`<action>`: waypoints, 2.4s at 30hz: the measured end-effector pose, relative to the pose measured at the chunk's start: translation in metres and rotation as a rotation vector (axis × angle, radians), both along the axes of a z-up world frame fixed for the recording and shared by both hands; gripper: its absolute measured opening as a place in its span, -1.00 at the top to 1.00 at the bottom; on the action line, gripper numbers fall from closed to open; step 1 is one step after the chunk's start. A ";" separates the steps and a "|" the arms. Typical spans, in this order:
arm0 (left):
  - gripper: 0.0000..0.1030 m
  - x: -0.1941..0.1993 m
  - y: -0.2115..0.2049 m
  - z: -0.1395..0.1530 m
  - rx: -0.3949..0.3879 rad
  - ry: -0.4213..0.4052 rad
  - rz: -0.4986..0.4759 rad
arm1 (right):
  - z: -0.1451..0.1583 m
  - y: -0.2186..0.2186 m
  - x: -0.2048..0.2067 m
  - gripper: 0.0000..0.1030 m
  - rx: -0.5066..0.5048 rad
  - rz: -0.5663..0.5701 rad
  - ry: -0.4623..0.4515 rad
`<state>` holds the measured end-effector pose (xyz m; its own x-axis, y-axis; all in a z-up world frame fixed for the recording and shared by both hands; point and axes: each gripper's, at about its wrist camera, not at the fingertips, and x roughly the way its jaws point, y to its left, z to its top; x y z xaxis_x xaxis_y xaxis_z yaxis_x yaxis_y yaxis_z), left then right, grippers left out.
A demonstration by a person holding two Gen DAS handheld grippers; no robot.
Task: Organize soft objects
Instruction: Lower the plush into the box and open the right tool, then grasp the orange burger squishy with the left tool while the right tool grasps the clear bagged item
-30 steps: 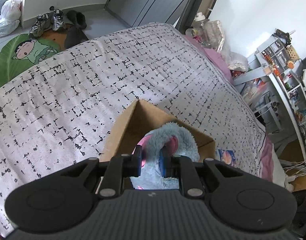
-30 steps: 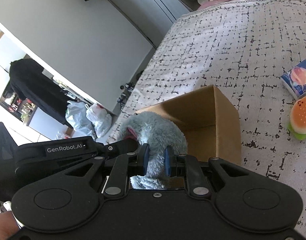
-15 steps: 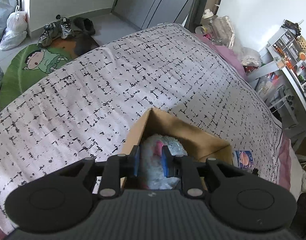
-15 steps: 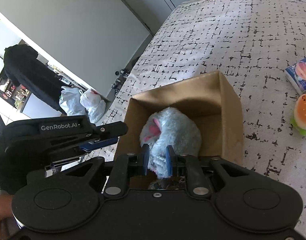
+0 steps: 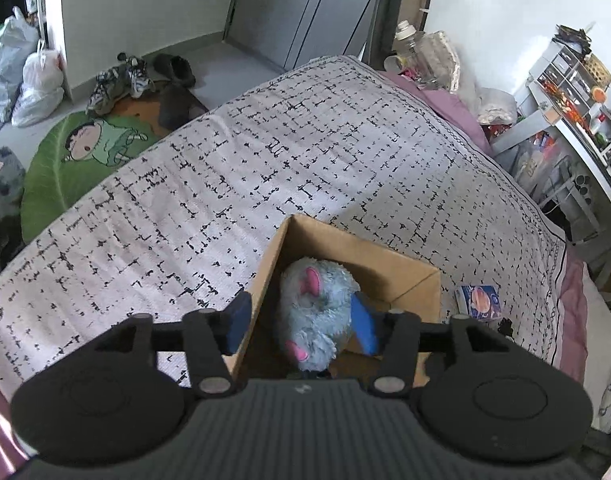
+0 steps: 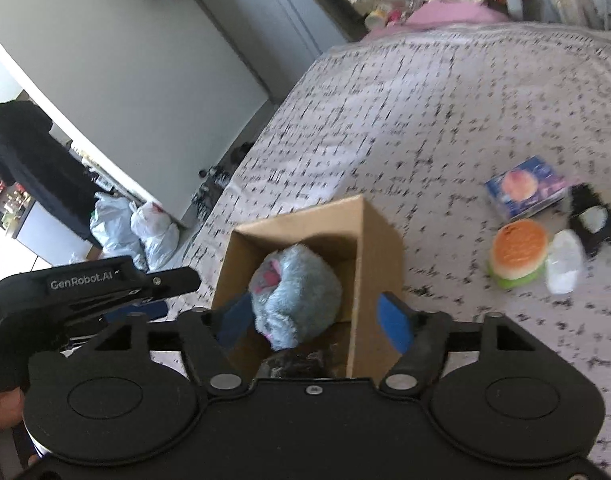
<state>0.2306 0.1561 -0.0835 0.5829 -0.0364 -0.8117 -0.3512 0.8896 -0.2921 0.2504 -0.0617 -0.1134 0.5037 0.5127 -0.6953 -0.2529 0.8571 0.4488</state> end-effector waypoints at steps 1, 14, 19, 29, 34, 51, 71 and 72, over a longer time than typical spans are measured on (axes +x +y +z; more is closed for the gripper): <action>-0.11 -0.001 -0.002 0.002 0.006 0.000 -0.001 | 0.002 -0.004 -0.001 -0.46 -0.002 -0.008 -0.008; -0.15 -0.004 -0.047 0.019 0.041 -0.007 -0.033 | 0.018 -0.066 -0.002 -0.67 0.020 -0.094 -0.024; -0.15 -0.001 -0.068 0.024 0.049 -0.011 -0.045 | 0.016 -0.097 0.004 -0.67 0.042 -0.148 -0.001; -0.15 0.014 -0.116 0.019 0.053 0.000 -0.091 | -0.003 -0.144 0.013 -0.66 0.089 -0.250 0.071; -0.15 0.026 -0.137 0.012 0.053 0.005 -0.108 | -0.011 -0.169 0.018 -0.63 0.123 -0.316 0.102; -0.15 0.067 -0.200 -0.031 0.001 0.031 -0.152 | -0.064 -0.208 0.041 -0.12 0.247 -0.489 0.286; -0.15 0.113 -0.207 -0.089 -0.076 0.125 -0.138 | -0.108 -0.182 0.072 0.00 0.228 -0.513 0.397; -0.15 0.115 -0.206 -0.091 -0.083 0.132 -0.133 | -0.110 -0.181 0.073 0.00 0.236 -0.516 0.402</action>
<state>0.3453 -0.0504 -0.1747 0.4574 -0.1761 -0.8716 -0.2719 0.9055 -0.3257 0.3238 -0.2427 -0.2236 0.4504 0.4378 -0.7781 0.3853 0.6908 0.6118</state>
